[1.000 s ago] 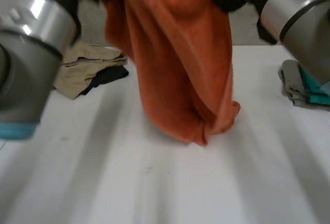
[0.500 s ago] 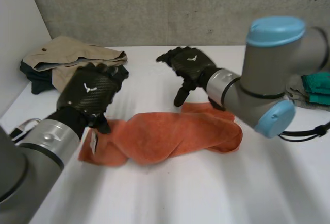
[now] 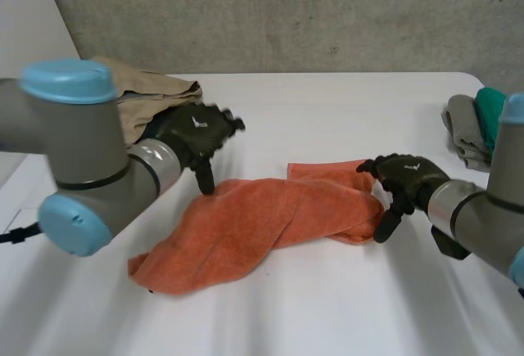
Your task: Fold the laundry.
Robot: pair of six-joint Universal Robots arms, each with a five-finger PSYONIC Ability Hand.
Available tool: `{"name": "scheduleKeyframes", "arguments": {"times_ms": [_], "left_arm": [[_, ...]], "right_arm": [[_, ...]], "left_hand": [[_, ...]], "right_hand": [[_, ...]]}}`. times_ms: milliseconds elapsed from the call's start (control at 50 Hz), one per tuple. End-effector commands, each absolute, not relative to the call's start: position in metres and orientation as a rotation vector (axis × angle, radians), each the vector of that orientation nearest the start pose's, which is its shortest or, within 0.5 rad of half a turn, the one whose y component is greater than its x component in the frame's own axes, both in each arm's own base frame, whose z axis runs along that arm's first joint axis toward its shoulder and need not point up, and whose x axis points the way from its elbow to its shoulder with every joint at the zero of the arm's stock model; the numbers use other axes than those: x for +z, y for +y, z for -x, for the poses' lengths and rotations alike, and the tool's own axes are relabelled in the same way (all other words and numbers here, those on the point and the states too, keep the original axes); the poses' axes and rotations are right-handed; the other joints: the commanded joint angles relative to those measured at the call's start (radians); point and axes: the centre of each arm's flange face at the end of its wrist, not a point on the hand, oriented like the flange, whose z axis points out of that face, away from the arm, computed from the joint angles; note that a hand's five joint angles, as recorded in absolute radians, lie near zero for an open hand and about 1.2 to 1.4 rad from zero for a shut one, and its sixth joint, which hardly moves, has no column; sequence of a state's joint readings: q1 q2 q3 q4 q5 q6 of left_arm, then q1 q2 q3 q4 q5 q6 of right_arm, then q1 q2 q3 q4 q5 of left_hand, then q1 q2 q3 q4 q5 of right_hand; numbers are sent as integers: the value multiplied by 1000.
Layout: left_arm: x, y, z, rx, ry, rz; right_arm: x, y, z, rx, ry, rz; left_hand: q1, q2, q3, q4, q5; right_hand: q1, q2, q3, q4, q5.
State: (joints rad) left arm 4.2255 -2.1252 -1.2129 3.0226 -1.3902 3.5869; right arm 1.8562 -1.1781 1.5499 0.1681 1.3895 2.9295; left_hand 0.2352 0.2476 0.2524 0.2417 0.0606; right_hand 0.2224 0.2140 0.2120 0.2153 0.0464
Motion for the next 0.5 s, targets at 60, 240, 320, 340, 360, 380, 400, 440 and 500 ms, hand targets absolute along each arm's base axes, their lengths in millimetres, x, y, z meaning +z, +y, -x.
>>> {"name": "scheduleKeyframes", "arguments": {"times_ms": [60,240,320,340,360,380,400,440,500], "left_arm": [[158,-291,327,-1640,2534,-1483],[148,-297,333,-1636,2535,-1485],[181,-325,345,-1921,2324,-1357],[203,-339,350,-2080,2192,-1250],[214,-346,352,-2160,2119,-1188],[231,-353,354,-2264,2021,-1110],[244,-358,355,-2338,1948,-1052],[303,-364,356,-2611,1639,-834],[378,-356,347,-2869,1256,-602]], "right_arm": [[159,-274,-237,-1498,2409,763],[136,-294,-245,-1489,2423,777],[165,-329,-255,-1739,2280,783],[175,-336,-257,-1800,2242,792],[185,-343,-259,-1865,2210,794],[196,-350,-260,-1929,2173,798],[223,-363,-263,-2071,2095,791],[252,-375,-264,-2230,2005,772],[312,-390,-266,-2525,1751,670]], "left_hand": [[16,4,-1,10,16],[1160,1148,1143,1154,1160],[1161,1149,1144,1155,1161],[1161,1149,1144,1155,1161],[1161,1149,1144,1155,1161],[1161,1149,1144,1155,1161],[1161,1149,1144,1155,1161],[1161,1149,1144,1155,1161],[1161,1149,1144,1155,1161]], "right_hand": [[-47,-38,-36,-40,-45],[926,935,937,933,928],[1174,1182,1184,1181,1175],[1174,1182,1184,1181,1175],[1174,1182,1184,1181,1175],[1174,1182,1184,1181,1175],[1174,1182,1184,1181,1175],[1174,1182,1184,1181,1175],[1174,1182,1184,1181,1175]]}}
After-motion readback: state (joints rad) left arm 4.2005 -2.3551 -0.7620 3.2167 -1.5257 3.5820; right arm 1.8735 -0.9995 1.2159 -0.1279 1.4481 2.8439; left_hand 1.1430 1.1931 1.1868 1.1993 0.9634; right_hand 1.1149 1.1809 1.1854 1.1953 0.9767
